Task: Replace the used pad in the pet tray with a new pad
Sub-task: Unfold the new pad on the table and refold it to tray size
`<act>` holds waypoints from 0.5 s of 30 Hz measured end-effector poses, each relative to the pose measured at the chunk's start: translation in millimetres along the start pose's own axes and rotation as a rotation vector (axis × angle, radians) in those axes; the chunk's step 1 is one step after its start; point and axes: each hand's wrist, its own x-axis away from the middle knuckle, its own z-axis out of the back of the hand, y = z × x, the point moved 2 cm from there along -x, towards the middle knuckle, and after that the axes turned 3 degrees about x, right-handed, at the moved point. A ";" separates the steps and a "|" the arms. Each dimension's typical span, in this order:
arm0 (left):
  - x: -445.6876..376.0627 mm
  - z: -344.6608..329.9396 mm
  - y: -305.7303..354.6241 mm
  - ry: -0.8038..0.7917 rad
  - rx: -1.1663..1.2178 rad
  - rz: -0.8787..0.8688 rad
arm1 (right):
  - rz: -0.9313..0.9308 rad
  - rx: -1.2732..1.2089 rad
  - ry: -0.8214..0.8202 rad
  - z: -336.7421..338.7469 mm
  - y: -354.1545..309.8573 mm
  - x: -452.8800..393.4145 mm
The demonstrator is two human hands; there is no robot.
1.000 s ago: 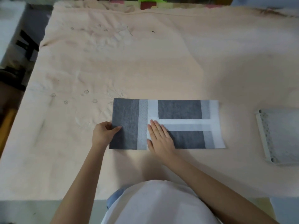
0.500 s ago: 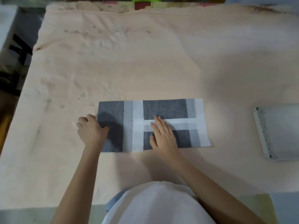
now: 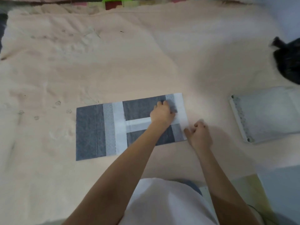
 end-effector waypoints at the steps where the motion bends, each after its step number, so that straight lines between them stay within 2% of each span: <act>1: -2.0 -3.2 1.9 -0.006 -0.025 0.010 | -0.027 -0.053 -0.034 -0.3 1.6 -2.2; 7: -10.9 -10.9 12.5 -0.034 -0.074 0.029 | -0.079 -0.227 -0.182 -3.2 6.7 -12.4; 10: -14.4 -11.2 22.5 -0.034 -0.064 0.031 | -0.006 -0.272 -0.201 -3.1 4.3 -11.0; 15: -22.6 -8.7 43.9 -0.017 -0.076 0.029 | 0.182 -0.273 -0.141 4.1 -5.4 -1.5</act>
